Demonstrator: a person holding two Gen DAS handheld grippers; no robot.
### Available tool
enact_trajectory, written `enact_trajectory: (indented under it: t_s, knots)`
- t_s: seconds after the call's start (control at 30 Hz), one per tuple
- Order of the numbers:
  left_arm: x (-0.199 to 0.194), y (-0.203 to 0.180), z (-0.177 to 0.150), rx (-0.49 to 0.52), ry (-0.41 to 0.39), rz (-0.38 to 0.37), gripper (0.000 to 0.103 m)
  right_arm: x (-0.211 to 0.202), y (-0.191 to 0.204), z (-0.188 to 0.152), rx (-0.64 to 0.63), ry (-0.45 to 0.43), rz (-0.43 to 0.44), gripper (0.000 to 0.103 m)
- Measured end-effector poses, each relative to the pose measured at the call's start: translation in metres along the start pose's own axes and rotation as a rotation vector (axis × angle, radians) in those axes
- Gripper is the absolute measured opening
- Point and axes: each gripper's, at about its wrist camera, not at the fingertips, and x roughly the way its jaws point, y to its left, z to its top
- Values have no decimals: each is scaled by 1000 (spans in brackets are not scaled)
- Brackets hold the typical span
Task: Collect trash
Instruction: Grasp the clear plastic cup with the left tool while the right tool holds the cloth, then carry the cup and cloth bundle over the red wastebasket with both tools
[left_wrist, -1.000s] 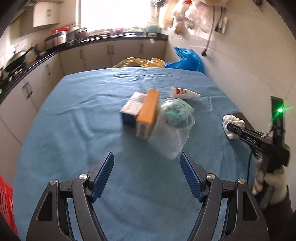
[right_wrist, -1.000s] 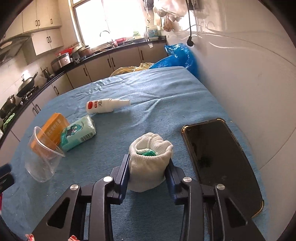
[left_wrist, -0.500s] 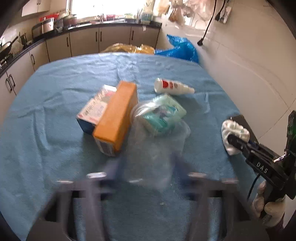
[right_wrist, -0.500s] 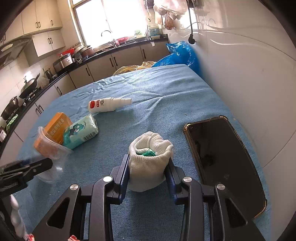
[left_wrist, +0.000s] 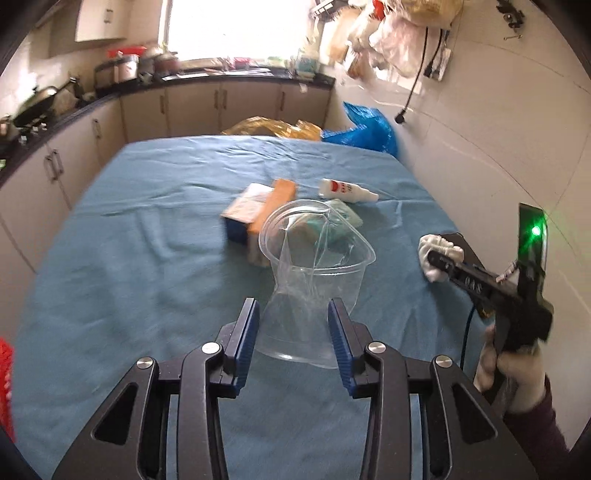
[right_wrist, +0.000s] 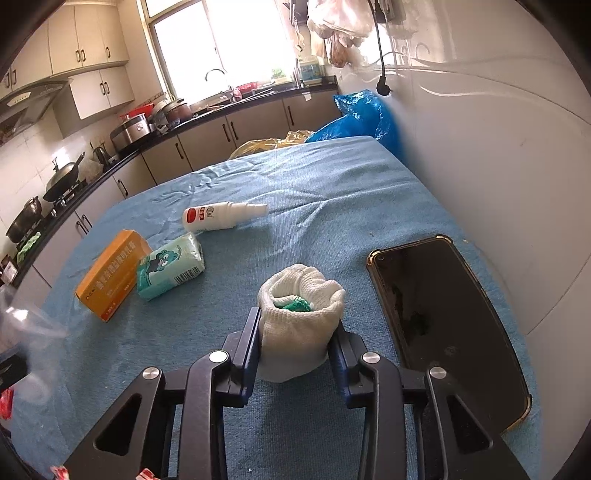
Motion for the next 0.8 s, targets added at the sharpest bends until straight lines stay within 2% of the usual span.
enact_trajectory:
  t_s: [0.17, 0.33, 0.53, 0.8]
  knots:
    - [-45, 31, -22, -39, -41, 97, 38, -4, 2, 0, -7, -17, -20, 36]
    - [-86, 70, -41, -94, -64, 176, 38, -7, 13, -3, -35, 16, -62, 36]
    - [-123, 112, -63, -151, -96, 250, 38, -29, 38, -13, -53, 44, 8, 36]
    - [-162, 166, -93, -220, -111, 328, 38, -58, 111, -24, -135, 50, 140, 36]
